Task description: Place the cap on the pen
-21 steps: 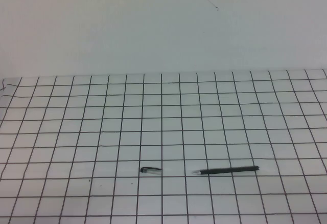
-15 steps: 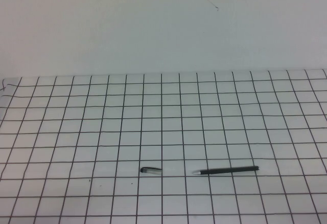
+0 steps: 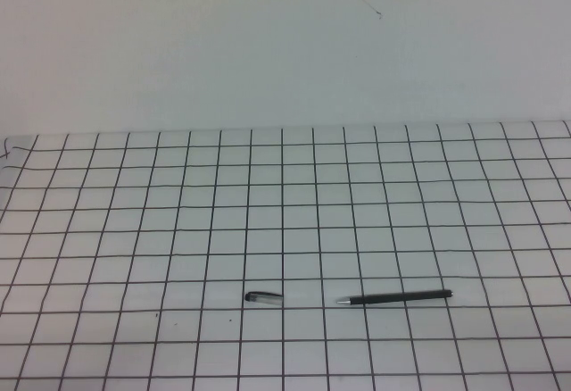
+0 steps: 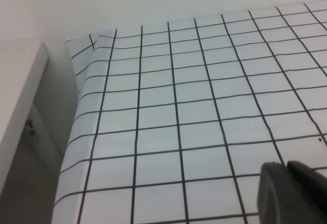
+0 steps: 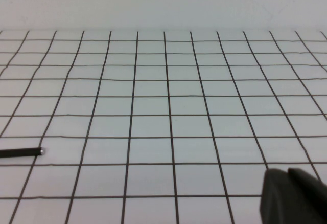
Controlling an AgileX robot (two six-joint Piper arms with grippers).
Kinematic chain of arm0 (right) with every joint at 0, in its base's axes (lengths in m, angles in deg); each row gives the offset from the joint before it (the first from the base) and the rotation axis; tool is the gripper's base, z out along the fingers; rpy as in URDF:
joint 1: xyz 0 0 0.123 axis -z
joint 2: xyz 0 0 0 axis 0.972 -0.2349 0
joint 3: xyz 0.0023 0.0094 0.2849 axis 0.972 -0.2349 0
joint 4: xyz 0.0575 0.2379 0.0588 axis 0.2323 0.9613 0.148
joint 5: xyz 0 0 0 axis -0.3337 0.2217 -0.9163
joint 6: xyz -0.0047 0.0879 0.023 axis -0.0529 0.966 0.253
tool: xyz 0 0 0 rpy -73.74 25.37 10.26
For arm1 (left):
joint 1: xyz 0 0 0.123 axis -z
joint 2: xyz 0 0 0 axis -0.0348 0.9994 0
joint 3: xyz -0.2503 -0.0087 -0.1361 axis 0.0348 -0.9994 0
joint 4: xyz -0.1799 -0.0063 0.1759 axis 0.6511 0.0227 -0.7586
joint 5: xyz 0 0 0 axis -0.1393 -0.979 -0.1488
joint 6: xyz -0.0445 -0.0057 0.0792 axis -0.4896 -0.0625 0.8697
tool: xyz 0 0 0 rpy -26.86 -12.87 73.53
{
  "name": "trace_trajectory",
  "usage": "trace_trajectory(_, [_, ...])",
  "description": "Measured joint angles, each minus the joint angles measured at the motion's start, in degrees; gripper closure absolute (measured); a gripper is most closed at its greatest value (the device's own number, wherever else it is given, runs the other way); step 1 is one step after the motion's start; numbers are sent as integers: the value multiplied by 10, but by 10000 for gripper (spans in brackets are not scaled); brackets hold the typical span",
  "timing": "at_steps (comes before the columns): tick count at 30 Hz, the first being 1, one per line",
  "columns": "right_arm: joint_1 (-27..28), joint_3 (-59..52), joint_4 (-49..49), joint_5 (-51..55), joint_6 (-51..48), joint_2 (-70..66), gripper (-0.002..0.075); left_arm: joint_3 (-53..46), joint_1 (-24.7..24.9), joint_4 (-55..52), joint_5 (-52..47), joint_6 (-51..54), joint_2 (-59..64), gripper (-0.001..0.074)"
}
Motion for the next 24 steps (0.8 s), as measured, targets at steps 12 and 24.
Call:
trace_trajectory(12, [0, 0, 0, 0, 0, 0, 729, 0, 0, -1, 0, 0, 0, 736])
trace_trajectory(24, [0, 0, -28, -37, -29, 0, 729, 0, 0, -11, 0, 0, 0, 736])
